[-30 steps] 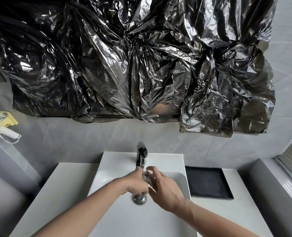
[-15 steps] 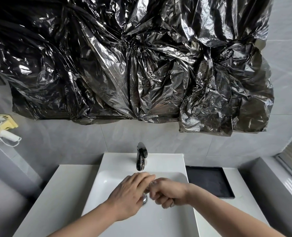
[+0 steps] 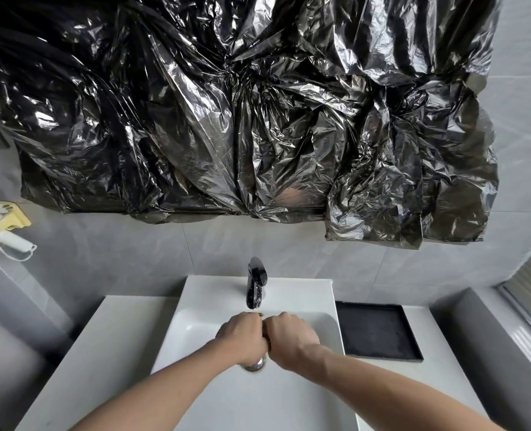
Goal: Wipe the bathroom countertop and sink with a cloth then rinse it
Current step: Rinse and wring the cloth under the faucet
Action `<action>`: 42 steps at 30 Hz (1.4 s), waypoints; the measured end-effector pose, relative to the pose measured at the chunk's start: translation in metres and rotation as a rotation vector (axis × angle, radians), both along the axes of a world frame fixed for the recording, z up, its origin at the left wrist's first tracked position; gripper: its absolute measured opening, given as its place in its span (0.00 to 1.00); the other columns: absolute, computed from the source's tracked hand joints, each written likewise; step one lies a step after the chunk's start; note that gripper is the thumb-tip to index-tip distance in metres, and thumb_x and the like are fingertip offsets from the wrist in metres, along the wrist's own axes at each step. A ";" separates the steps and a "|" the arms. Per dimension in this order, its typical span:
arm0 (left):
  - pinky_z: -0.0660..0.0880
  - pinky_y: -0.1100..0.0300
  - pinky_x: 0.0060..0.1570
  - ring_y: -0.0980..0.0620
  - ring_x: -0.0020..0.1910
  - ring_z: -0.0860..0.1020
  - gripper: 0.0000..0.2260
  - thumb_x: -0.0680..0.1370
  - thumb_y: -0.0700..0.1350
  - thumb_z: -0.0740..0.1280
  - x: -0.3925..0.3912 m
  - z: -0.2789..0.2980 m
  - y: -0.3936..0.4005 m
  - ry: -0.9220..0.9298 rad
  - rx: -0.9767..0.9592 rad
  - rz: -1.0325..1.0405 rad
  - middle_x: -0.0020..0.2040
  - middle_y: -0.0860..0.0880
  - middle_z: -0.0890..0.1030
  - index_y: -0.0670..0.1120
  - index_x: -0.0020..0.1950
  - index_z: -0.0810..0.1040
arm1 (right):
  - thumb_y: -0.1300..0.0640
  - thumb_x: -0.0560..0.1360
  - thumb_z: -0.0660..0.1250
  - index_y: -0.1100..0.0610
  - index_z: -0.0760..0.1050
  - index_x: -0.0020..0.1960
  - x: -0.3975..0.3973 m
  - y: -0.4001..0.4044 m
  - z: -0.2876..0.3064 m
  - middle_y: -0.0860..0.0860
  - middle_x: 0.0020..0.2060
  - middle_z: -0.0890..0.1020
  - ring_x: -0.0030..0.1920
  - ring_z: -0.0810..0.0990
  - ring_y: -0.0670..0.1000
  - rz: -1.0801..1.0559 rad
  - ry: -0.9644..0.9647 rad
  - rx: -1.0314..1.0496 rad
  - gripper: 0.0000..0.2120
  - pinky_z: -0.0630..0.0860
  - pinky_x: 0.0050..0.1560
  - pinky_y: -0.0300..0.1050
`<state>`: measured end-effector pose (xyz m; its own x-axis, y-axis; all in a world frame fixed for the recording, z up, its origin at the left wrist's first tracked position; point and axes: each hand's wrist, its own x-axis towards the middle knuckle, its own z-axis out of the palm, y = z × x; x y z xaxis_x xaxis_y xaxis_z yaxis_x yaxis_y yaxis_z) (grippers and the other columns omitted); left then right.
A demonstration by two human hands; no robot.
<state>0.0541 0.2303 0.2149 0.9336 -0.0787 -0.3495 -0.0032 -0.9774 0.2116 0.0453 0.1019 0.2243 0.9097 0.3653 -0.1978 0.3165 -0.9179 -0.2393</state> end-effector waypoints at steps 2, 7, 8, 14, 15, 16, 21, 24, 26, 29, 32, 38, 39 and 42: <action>0.69 0.58 0.39 0.42 0.45 0.77 0.09 0.71 0.43 0.59 0.002 0.001 -0.004 0.105 -0.087 0.050 0.51 0.43 0.83 0.45 0.46 0.77 | 0.65 0.73 0.59 0.55 0.80 0.53 0.003 -0.003 -0.005 0.60 0.51 0.84 0.51 0.81 0.67 0.048 -0.049 -0.024 0.15 0.68 0.44 0.50; 0.65 0.58 0.31 0.44 0.36 0.71 0.12 0.64 0.41 0.60 0.002 0.000 0.002 0.345 -0.274 0.058 0.39 0.42 0.79 0.40 0.42 0.79 | 0.64 0.74 0.60 0.54 0.79 0.55 0.004 -0.012 -0.010 0.61 0.51 0.84 0.50 0.81 0.67 0.165 -0.117 -0.066 0.14 0.63 0.43 0.50; 0.61 0.59 0.30 0.45 0.33 0.67 0.08 0.62 0.41 0.61 0.000 0.001 0.004 0.420 -0.322 0.070 0.34 0.44 0.74 0.42 0.39 0.76 | 0.64 0.74 0.59 0.54 0.79 0.55 0.004 -0.014 -0.011 0.60 0.51 0.85 0.50 0.81 0.68 0.184 -0.122 -0.065 0.14 0.63 0.42 0.51; 0.60 0.59 0.29 0.48 0.31 0.65 0.06 0.65 0.40 0.62 -0.008 0.004 0.005 0.231 -0.374 0.031 0.30 0.51 0.69 0.47 0.31 0.66 | 0.61 0.74 0.59 0.50 0.79 0.51 0.008 -0.017 -0.019 0.54 0.49 0.86 0.48 0.81 0.66 0.101 -0.141 0.087 0.13 0.66 0.41 0.49; 0.62 0.57 0.29 0.48 0.32 0.68 0.05 0.66 0.41 0.61 -0.011 0.003 0.005 0.088 -0.377 0.020 0.30 0.53 0.71 0.46 0.33 0.66 | 0.61 0.73 0.60 0.50 0.79 0.48 0.009 -0.017 -0.017 0.54 0.46 0.86 0.46 0.80 0.65 0.034 -0.126 0.133 0.11 0.66 0.39 0.48; 0.66 0.56 0.31 0.48 0.34 0.71 0.03 0.67 0.42 0.61 -0.015 0.004 0.007 -0.056 -0.385 0.010 0.33 0.54 0.74 0.48 0.37 0.67 | 0.60 0.73 0.60 0.51 0.76 0.43 0.010 -0.017 -0.015 0.53 0.41 0.84 0.43 0.78 0.64 -0.039 -0.088 0.176 0.08 0.65 0.37 0.47; 0.68 0.61 0.67 0.58 0.71 0.66 0.32 0.73 0.45 0.66 -0.037 0.005 0.034 -0.601 -0.270 -0.391 0.75 0.60 0.64 0.56 0.76 0.62 | 0.63 0.73 0.70 0.52 0.65 0.32 0.016 -0.026 0.017 0.41 0.23 0.70 0.24 0.68 0.46 -0.306 0.420 0.583 0.17 0.65 0.27 0.39; 0.61 0.59 0.74 0.52 0.77 0.63 0.36 0.74 0.46 0.69 -0.038 0.000 0.044 -0.671 -0.174 -0.621 0.80 0.54 0.62 0.53 0.80 0.61 | 0.65 0.74 0.72 0.49 0.61 0.33 0.012 -0.033 0.035 0.45 0.23 0.63 0.21 0.60 0.45 -0.248 0.802 0.661 0.23 0.56 0.22 0.37; 0.64 0.57 0.73 0.51 0.75 0.67 0.35 0.74 0.49 0.71 -0.034 -0.003 0.043 -0.694 -0.160 -0.652 0.77 0.52 0.67 0.52 0.79 0.63 | 0.67 0.75 0.71 0.48 0.59 0.32 0.005 -0.027 0.038 0.45 0.25 0.61 0.22 0.57 0.43 -0.102 1.008 0.655 0.26 0.53 0.22 0.35; 0.72 0.58 0.56 0.51 0.55 0.75 0.21 0.73 0.50 0.70 -0.029 0.000 0.037 -0.773 -0.171 -0.683 0.58 0.52 0.77 0.50 0.66 0.74 | 0.67 0.75 0.69 0.48 0.60 0.31 -0.004 -0.012 0.036 0.44 0.23 0.60 0.20 0.55 0.42 -0.053 1.141 0.657 0.25 0.49 0.21 0.35; 0.69 0.61 0.40 0.52 0.40 0.73 0.18 0.65 0.46 0.75 -0.018 0.006 0.034 -0.698 -0.002 -0.603 0.43 0.54 0.73 0.51 0.49 0.70 | 0.61 0.69 0.70 0.51 0.69 0.34 -0.006 -0.003 0.032 0.45 0.22 0.65 0.24 0.58 0.46 -0.163 0.938 0.615 0.12 0.52 0.24 0.37; 0.66 0.51 0.39 0.38 0.47 0.81 0.13 0.74 0.32 0.62 -0.005 0.027 0.006 -0.325 0.298 -0.410 0.49 0.44 0.82 0.45 0.55 0.73 | 0.65 0.69 0.60 0.54 0.64 0.31 -0.007 0.004 0.011 0.48 0.27 0.69 0.28 0.64 0.51 -0.123 0.285 0.243 0.11 0.62 0.28 0.44; 0.68 0.51 0.41 0.38 0.49 0.81 0.14 0.74 0.32 0.61 -0.004 0.028 0.002 -0.277 0.316 -0.389 0.50 0.44 0.83 0.45 0.56 0.75 | 0.65 0.68 0.59 0.53 0.63 0.31 -0.007 0.002 0.010 0.49 0.28 0.69 0.29 0.64 0.52 -0.114 0.238 0.204 0.11 0.62 0.28 0.45; 0.72 0.53 0.44 0.42 0.52 0.82 0.15 0.72 0.33 0.65 -0.003 0.024 -0.006 -0.174 0.272 -0.295 0.52 0.47 0.83 0.50 0.53 0.80 | 0.66 0.69 0.59 0.52 0.65 0.33 -0.003 -0.003 0.004 0.49 0.31 0.71 0.32 0.70 0.55 -0.075 0.142 0.074 0.11 0.65 0.30 0.46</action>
<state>0.0507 0.2244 0.2386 0.9317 -0.2779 -0.2337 -0.3037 -0.9493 -0.0817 0.0424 0.0993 0.2282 0.8997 0.3158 -0.3014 0.2061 -0.9159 -0.3446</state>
